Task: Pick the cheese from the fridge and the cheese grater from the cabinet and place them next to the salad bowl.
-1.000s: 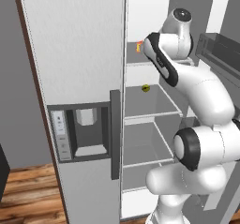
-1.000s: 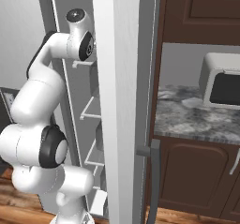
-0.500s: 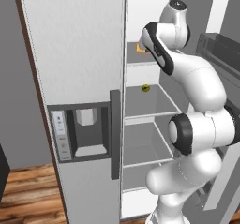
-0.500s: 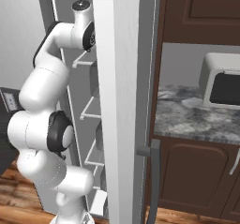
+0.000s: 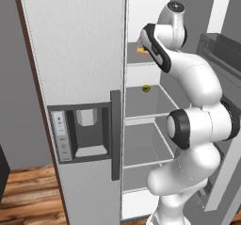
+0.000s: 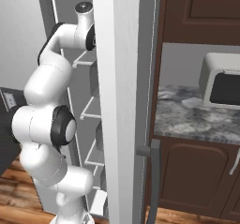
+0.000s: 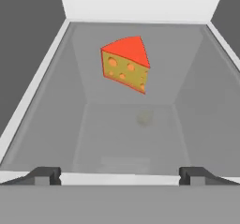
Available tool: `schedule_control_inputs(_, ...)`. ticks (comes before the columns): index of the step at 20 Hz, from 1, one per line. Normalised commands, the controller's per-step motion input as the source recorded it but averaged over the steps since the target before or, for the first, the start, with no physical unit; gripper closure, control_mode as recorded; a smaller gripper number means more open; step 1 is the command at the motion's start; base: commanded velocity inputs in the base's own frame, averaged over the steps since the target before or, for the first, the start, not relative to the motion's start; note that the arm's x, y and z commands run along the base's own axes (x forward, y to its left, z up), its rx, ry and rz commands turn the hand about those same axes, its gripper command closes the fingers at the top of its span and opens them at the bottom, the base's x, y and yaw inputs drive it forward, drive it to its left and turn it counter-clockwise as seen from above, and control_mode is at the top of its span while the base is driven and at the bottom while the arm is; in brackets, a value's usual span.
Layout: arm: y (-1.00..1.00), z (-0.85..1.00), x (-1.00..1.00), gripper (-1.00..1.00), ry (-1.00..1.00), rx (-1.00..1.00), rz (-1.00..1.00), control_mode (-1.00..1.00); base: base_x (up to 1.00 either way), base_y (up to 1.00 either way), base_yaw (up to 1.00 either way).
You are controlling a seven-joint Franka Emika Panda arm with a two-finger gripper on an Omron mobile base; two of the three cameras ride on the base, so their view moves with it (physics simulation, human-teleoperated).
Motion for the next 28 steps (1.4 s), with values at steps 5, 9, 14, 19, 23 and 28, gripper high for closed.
schedule_control_inputs(5,0.00,-0.01,0.32,-1.00,-0.03,0.00,0.00,-1.00,0.00,0.00,0.00)
schedule_control_inputs(9,-0.05,0.00,0.21,-1.00,0.00,0.00,0.00,-1.00,0.00,0.00,0.00)
schedule_control_inputs(14,-0.09,0.00,0.17,-1.00,0.00,0.00,0.02,-1.00,0.00,0.00,0.00)
schedule_control_inputs(19,0.00,0.00,0.38,-1.00,0.00,0.00,0.00,-1.00,0.00,0.00,0.00)
schedule_control_inputs(23,0.00,0.00,0.42,-1.00,0.00,0.00,0.00,-1.00,0.00,0.00,0.00)
schedule_control_inputs(28,0.00,0.00,0.31,-1.00,0.00,0.00,0.00,-1.00,0.00,0.00,0.00)
